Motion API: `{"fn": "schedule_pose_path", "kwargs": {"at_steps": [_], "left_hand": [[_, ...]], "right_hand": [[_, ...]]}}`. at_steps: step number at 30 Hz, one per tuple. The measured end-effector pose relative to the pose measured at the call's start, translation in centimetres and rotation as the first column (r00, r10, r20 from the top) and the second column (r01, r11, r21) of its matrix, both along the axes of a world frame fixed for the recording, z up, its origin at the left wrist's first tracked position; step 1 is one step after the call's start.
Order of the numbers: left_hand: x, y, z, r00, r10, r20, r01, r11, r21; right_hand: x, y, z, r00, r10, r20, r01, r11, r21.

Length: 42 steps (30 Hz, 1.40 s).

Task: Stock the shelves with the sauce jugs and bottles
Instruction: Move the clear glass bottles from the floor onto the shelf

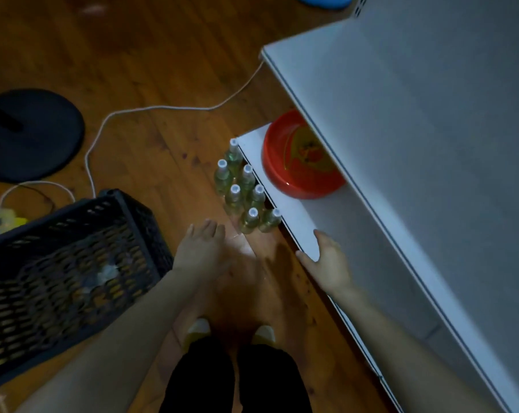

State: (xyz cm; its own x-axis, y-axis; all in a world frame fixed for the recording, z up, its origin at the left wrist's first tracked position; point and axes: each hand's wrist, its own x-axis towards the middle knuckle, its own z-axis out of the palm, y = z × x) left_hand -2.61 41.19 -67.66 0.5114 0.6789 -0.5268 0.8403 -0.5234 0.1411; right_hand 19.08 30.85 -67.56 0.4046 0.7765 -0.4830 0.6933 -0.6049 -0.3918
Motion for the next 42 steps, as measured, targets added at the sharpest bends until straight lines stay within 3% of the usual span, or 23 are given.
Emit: {"fn": "schedule_pose_path", "kwargs": {"at_steps": [5,10,18,23,28,36,42], "left_hand": [[1.8,0.0,-14.0,0.999,0.045,0.014,-0.045,0.999,0.006],[3.5,1.7,-26.0,0.984,0.085,0.155,-0.101,0.99,0.096],[6.5,4.1,-36.6,0.885,0.159,0.437,-0.237,0.963,0.129],[7.7,4.3,-39.1,0.736,0.279,0.617,-0.365,0.931,0.014],[8.4,3.8,-40.1,0.508,0.378,0.774,-0.402,0.899,-0.175],[8.2,3.1,-39.7,0.392,0.452,0.801,-0.456,0.852,-0.258],[5.6,0.2,-33.7,0.266,0.627,0.732,-0.469,0.748,-0.47]], "right_hand": [[1.5,1.2,-12.9,1.0,-0.009,0.0,0.009,0.999,0.045],[2.7,3.2,-23.8,0.999,-0.048,-0.017,0.05,0.991,0.125],[3.5,6.9,-32.6,0.998,0.032,0.047,-0.045,0.947,0.318],[3.1,8.4,-34.2,0.998,0.024,0.055,-0.046,0.903,0.428],[2.4,8.3,-34.5,1.0,-0.025,0.003,0.019,0.848,0.529],[1.5,7.6,-34.9,0.99,-0.055,-0.129,0.121,0.799,0.589],[-0.8,5.0,-29.3,0.947,-0.175,-0.27,0.295,0.806,0.513]]}}
